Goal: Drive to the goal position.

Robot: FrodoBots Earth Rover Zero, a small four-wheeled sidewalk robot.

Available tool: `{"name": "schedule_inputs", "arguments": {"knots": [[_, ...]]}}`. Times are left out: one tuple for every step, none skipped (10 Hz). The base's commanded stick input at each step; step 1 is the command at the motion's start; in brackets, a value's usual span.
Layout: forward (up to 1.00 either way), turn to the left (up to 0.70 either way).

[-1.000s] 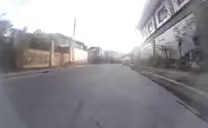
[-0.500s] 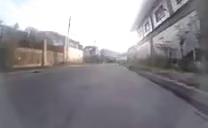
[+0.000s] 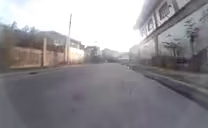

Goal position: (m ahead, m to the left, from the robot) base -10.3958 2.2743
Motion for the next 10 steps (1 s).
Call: {"name": "schedule_inputs", "arguments": {"knots": [[1.00, 0.01], [1.00, 0.01], [1.00, 0.01], [1.00, 0.01], [1.00, 0.01], [1.00, 0.01], [1.00, 0.01], [1.00, 0.01], [1.00, 0.01], [1.00, 0.01]]}}
